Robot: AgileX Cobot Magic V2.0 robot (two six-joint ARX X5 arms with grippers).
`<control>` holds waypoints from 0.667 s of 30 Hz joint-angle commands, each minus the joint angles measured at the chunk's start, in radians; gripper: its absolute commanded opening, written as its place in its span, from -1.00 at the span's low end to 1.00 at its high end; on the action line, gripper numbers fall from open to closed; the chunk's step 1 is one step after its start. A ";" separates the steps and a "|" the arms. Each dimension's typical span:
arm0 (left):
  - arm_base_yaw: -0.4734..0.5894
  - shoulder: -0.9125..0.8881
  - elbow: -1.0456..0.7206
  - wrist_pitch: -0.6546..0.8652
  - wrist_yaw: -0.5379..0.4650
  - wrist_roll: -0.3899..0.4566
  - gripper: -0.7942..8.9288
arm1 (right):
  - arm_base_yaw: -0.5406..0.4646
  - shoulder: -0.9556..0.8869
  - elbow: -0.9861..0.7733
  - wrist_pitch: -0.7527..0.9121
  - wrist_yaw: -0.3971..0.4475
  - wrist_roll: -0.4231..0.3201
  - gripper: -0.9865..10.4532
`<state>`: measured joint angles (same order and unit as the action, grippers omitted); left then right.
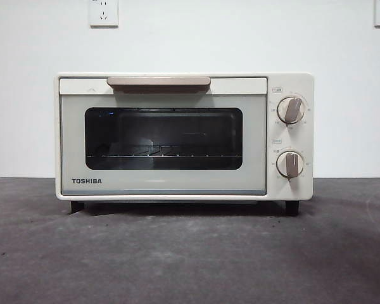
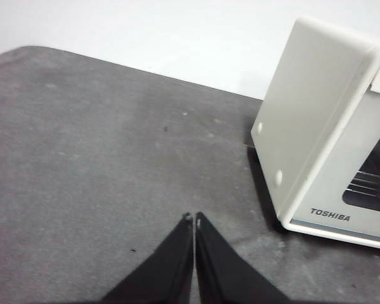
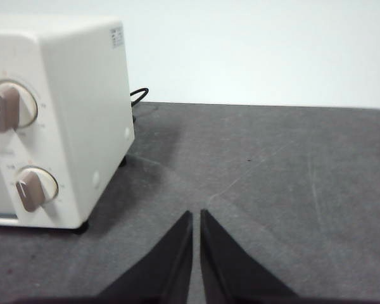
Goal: The left arm flap open the oven, the right arm pick bread and place it into oven, the left arm flap close the oven
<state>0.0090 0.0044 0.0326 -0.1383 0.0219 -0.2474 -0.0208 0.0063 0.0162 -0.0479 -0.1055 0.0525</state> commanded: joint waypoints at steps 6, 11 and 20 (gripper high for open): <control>0.001 0.014 0.001 -0.004 0.037 -0.040 -0.81 | -0.001 -0.002 0.010 0.001 -0.032 0.208 -0.81; -0.024 0.080 0.099 -0.003 0.039 -0.103 -0.81 | -0.001 0.016 0.087 -0.055 -0.059 0.294 -0.81; -0.064 0.332 0.327 -0.016 0.051 -0.139 -0.81 | -0.001 0.172 0.367 -0.255 -0.159 0.328 -0.81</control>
<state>-0.0521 0.3202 0.3344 -0.1619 0.0639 -0.3771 -0.0208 0.1673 0.3569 -0.2981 -0.2527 0.3656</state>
